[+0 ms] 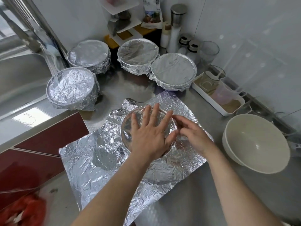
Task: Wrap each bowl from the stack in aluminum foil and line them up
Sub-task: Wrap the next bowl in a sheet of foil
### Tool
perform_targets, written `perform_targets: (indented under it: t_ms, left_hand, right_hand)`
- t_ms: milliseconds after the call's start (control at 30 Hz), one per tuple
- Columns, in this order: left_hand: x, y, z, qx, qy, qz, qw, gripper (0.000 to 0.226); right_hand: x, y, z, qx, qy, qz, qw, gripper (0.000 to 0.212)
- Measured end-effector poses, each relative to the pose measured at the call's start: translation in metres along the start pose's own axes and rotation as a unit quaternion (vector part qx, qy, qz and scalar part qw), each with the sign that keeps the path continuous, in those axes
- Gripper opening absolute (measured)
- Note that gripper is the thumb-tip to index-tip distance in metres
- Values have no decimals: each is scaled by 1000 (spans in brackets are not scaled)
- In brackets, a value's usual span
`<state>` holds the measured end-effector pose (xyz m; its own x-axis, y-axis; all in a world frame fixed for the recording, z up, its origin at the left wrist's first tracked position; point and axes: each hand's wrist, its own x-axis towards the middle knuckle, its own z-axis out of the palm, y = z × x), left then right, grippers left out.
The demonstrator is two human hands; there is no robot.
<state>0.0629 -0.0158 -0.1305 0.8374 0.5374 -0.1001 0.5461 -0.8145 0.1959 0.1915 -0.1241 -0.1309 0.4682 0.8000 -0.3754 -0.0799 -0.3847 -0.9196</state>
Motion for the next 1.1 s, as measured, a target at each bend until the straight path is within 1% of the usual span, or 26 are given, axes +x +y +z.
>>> perform_targets:
  t_ms: [100,233,367,467,600,667,767,867,967,1033,1100]
  left_hand:
    - [1,0,1,3,-1,-1,1000,66]
    - [1,1,2,6,2,-5,1000,67]
    - [1,1,3,6,4,-9,1000,67]
    - [0,1,4,9,13,-9,1000,67]
    - [-1,2,3,11,7,-12,1000,67]
    - [-1,2,3,11,8,-14,1000,67]
    - [-2,4,2,10,6,-15,1000,68]
    - [-3,5,1,9,3,-21,1000,70]
    - [-2,6,-4,4,-2,-22,1000,66]
    - [-4,1,-12,-8,21,-40,999,61]
    - [-9,-14,-20,-28,54,-82,995,58]
  right_hand:
    - [4,0,-4,-75,-1,0,997,65]
    - [1,3,3,-115,54,-14,992,60]
    - [-6,12,17,-61,104,1,993,51]
    - [-9,16,25,-45,113,17,992,44]
    - [-21,9,33,47,129,23,990,44]
    - [-26,6,38,82,137,18,987,40]
    - [-29,4,53,67,143,7,987,42]
    - [-28,5,66,87,181,-6,980,43]
    - [-26,4,68,100,199,-14,975,43]
    - [-24,2,64,82,208,-13,975,45]
    - [-22,0,60,54,212,-12,976,46]
